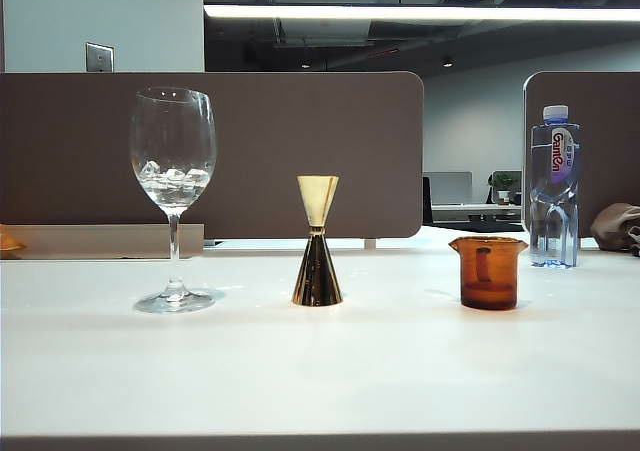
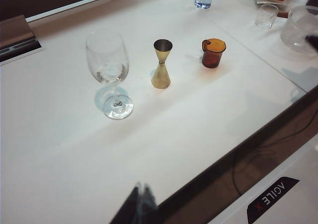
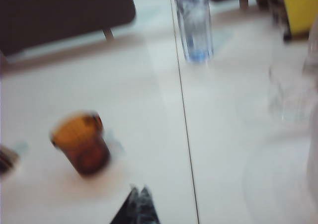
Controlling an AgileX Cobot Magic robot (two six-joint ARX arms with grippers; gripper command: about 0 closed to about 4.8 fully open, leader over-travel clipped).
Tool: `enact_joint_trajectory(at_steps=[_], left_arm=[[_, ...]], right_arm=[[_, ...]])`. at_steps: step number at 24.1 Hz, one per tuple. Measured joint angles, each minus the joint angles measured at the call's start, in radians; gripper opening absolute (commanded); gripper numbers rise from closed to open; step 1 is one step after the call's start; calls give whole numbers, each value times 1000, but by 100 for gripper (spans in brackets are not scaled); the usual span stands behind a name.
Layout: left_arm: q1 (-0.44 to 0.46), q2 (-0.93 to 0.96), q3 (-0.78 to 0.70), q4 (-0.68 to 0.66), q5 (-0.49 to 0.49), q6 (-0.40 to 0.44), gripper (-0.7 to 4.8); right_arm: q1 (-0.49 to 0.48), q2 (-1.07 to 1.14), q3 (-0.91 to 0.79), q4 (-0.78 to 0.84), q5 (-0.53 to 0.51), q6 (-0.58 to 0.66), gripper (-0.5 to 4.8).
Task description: Pick up the small amber measuring cup and pour the water in it into the jigger, then pick up the jigger and pour the water in it into the wine glass.
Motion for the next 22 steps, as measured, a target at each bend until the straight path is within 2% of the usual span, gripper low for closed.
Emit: enact_joint_trajectory(at_steps=[3, 6, 8, 12, 14, 18, 21, 22], left_arm=[[0, 0, 0, 0, 0, 0, -2], [0, 0, 0, 0, 0, 0, -2], [0, 0, 0, 0, 0, 0, -2], [0, 0, 0, 0, 0, 0, -2], [0, 0, 0, 0, 0, 0, -2], [0, 0, 0, 0, 0, 0, -2], [0, 0, 0, 0, 0, 0, -2], [0, 0, 0, 0, 0, 0, -2]], right_arm=[[0, -1, 200, -81, 76, 0, -3], [0, 19, 399, -153, 88, -3, -3], [0, 138, 616, -253, 92, -126, -3], [0, 370, 880, -484, 91, -253, 0], [0, 440, 944, -456, 63, -257, 13], [0, 581, 957, -274, -32, -252, 22], [0, 784, 955, -192, -222, -193, 22], [0, 823, 955, -180, -244, -189, 22]])
